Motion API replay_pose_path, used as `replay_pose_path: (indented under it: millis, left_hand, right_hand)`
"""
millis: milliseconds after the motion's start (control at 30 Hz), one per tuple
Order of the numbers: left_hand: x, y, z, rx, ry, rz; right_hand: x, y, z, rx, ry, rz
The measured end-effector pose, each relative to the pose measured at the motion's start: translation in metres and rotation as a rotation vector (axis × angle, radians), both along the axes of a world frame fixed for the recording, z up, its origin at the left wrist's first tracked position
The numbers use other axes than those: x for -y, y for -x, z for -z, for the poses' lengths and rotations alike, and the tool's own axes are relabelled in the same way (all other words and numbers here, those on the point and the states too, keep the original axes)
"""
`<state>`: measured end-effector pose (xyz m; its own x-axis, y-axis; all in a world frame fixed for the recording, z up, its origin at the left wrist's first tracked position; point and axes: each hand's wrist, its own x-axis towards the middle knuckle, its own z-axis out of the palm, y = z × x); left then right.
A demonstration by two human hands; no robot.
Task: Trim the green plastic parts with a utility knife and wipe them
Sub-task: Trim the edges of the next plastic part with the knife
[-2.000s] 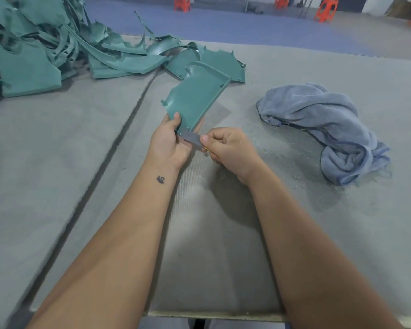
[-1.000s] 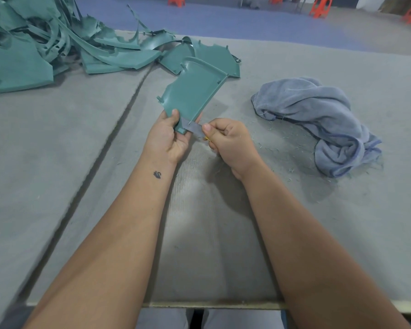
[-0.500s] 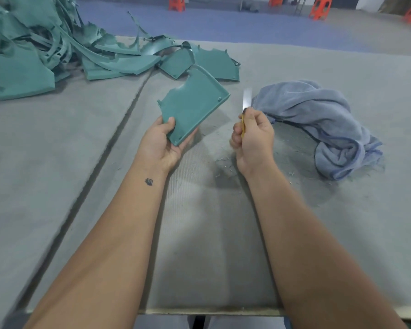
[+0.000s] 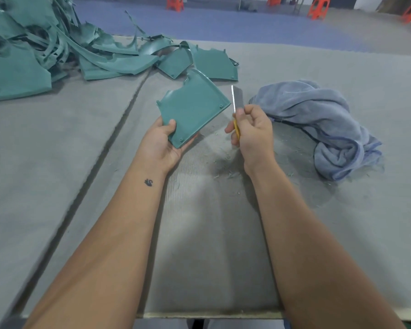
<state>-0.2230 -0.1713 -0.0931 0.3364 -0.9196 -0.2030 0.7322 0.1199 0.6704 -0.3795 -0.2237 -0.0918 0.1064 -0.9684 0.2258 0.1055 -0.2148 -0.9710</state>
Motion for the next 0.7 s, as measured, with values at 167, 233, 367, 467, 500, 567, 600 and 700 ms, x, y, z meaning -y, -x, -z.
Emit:
replay_pose_path:
  millis: [167, 233, 367, 467, 500, 567, 600, 700]
  left_hand:
    - [0.0003, -0.0009, 0.0016, -0.009, -0.01, -0.008]
    - [0.0006, -0.0006, 0.0021, -0.01, -0.011, -0.014]
    - [0.0011, -0.0013, 0.0022, -0.03, -0.001, -0.019]
    - [0.001, -0.0025, 0.0017, -0.057, 0.002, -0.018]
    - [0.0009, -0.0026, 0.0014, -0.07, 0.001, -0.021]
    - [0.0008, -0.0031, 0.0011, -0.083, -0.002, -0.027]
    - [0.001, -0.0034, 0.0014, -0.08, -0.001, -0.028]
    - [0.0024, -0.0018, 0.002, -0.081, 0.008, -0.028]
  right_hand:
    - [-0.0008, -0.0036, 0.0015, -0.038, -0.007, -0.013]
    - [-0.0002, -0.0031, 0.0025, -0.039, 0.001, -0.027]
    - [-0.0006, -0.0017, 0.0039, -0.023, 0.029, -0.081]
    - [-0.0007, -0.0007, 0.0051, -0.032, 0.043, -0.113]
    - [-0.0003, 0.0, 0.0054, -0.039, 0.049, -0.121]
    - [0.0, 0.0015, 0.0056, -0.039, 0.047, -0.134]
    - [0.0, 0.0023, 0.0056, -0.038, 0.044, -0.138]
    - [-0.0006, -0.0009, 0.0077, -0.174, 0.122, -0.197]
